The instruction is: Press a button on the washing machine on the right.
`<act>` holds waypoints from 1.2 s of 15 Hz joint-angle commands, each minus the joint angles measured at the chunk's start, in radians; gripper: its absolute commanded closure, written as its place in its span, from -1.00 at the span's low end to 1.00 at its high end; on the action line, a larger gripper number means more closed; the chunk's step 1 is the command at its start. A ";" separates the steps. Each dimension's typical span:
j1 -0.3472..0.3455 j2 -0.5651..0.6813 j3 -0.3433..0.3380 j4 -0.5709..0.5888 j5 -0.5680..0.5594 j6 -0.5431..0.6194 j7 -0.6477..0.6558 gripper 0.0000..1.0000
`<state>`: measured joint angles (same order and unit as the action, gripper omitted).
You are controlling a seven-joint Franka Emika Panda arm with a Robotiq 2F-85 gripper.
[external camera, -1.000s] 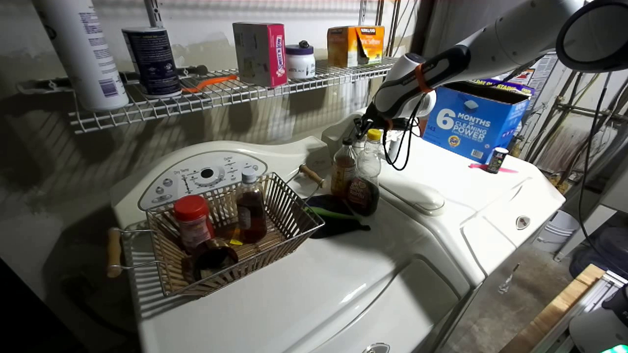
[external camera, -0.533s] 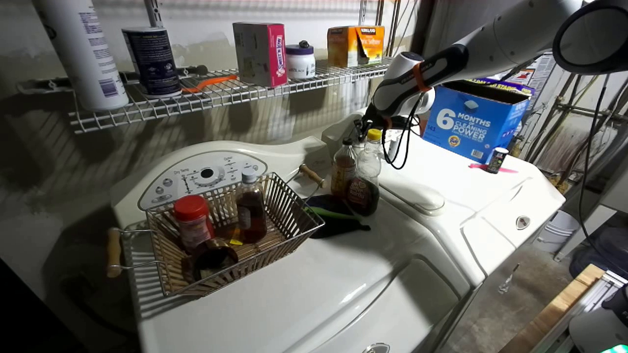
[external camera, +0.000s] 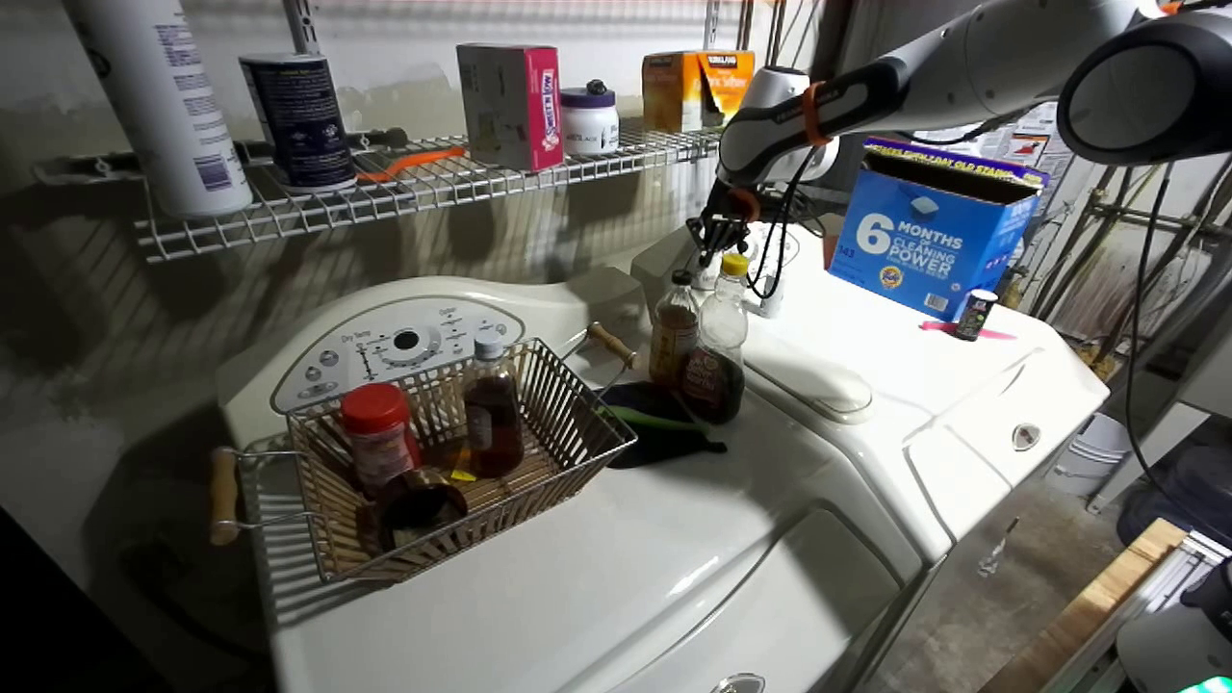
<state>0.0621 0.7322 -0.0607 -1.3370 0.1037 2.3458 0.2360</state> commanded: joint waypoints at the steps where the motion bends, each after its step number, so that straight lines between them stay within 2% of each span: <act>1: 0.001 0.075 -0.008 0.121 -0.034 -0.092 0.036 1.00; 4: 0.004 0.097 -0.020 0.154 -0.053 -0.128 0.049 1.00; 9: -0.003 0.130 -0.015 0.196 -0.050 -0.113 0.044 1.00; 18: -0.007 0.126 -0.011 0.221 -0.042 -0.156 0.050 1.00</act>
<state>0.0595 0.8281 -0.0760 -1.1856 0.0732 2.2231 0.2562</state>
